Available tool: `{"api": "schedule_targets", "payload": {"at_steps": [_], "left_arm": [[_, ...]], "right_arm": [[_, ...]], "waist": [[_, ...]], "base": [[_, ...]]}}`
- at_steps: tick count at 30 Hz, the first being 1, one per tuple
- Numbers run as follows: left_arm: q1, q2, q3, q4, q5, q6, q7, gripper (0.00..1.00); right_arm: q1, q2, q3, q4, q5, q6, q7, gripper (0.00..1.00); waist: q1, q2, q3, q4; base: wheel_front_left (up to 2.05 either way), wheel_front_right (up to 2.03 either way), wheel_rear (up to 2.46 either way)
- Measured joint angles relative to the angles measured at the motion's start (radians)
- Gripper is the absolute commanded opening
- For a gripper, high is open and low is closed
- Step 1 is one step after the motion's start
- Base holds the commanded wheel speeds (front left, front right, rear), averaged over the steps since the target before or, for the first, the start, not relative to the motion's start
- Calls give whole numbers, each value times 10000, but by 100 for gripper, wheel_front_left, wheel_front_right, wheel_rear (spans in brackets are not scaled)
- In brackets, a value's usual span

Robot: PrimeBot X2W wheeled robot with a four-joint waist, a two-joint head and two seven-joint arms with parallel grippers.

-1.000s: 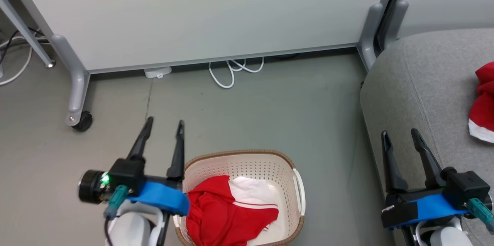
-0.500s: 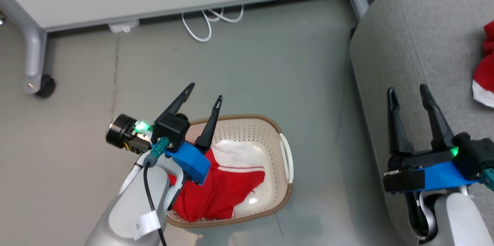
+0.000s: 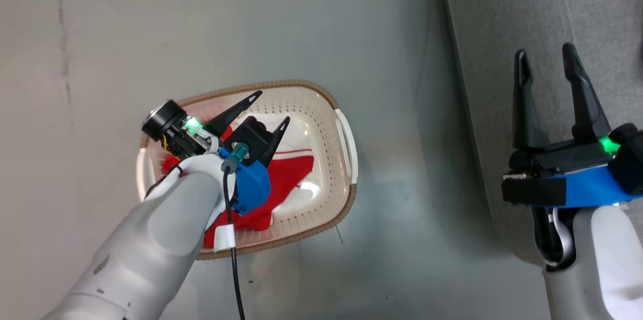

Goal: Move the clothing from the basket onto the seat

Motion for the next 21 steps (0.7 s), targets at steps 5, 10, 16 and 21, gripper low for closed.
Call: {"api": "schedule_targets", "payload": {"at_steps": [5,10,16,21], "left_arm": [[-716,-15,-1206,1275,-245,0,119,100],[-1322,-63,-2176,2362,-527,0,823,100],[-1862,-75,-3018,3087,-934,0,1912,100],[-2173,84,-3628,3312,-1258,0,2742,100]], "right_arm": [[-402,0,71,-136,35,0,0,100],[-754,2,167,-290,44,0,0,100],[-1081,2,205,-665,38,0,0,100],[-1253,2,437,-1089,-23,0,2,100]], "waist": [[0,0,879,-244],[-1,0,1680,-449],[-1,0,2609,-607],[-1,0,3332,-709]], "base": [[0,0,0],[0,0,0],[0,0,0],[0,0,0]]}}
